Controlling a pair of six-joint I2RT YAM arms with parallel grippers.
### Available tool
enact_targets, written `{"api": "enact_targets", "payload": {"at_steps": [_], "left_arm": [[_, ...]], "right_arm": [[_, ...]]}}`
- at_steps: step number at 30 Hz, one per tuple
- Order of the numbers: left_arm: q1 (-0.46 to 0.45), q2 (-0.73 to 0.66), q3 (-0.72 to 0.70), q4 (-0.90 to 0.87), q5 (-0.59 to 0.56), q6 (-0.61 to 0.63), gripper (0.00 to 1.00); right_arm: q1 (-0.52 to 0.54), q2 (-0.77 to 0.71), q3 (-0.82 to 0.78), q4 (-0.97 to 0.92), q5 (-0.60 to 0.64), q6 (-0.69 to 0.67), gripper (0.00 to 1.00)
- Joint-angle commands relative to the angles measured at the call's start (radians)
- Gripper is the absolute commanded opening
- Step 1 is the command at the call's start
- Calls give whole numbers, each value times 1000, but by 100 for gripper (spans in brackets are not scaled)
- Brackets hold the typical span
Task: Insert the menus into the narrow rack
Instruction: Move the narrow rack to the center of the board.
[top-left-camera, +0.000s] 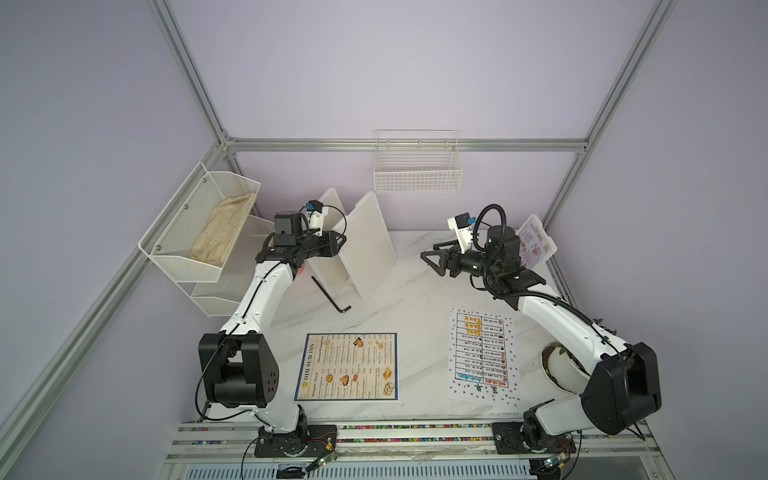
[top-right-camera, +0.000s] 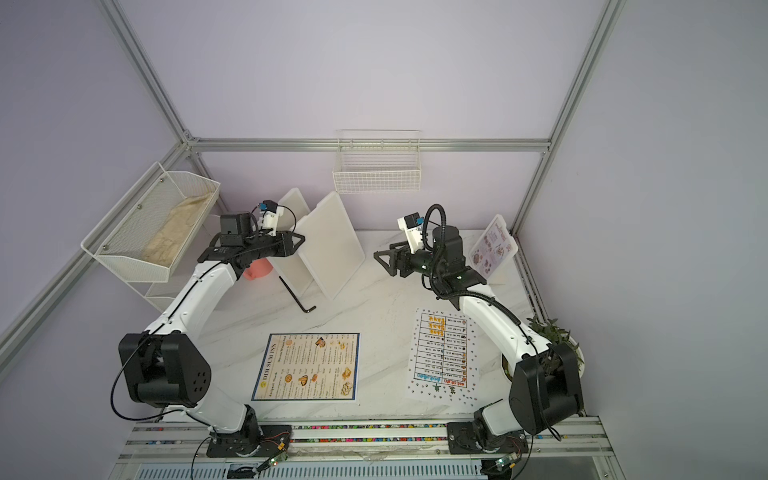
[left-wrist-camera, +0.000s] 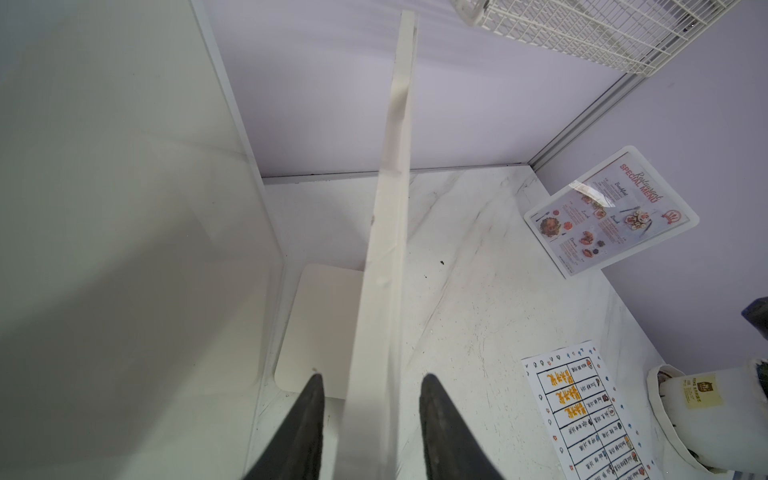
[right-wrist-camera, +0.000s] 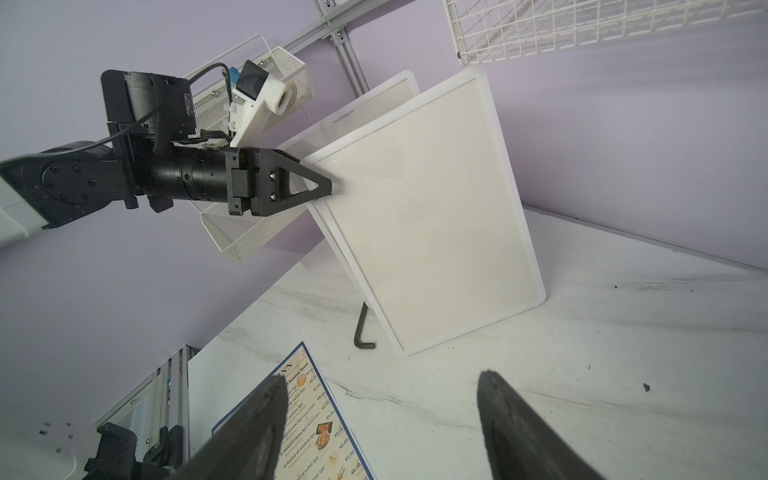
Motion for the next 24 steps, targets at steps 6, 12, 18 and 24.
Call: {"api": "enact_targets", "payload": {"at_steps": [6,12,18,24], "left_arm": [[2,1,11,76,48,14,27],[-16,-18,-2,79,62,19,20],[-48,-39,-21,81,65,18,16],[-107,-71,-47,83,73,9,15]], "right_arm": [[-2,-25,-31,5,-13,9,75],[-2,-23,-36,6,-10,12,75],[-2,-22,-37,6,-6,13,75],[-2,-82,-88,16,159,22,74]]}}
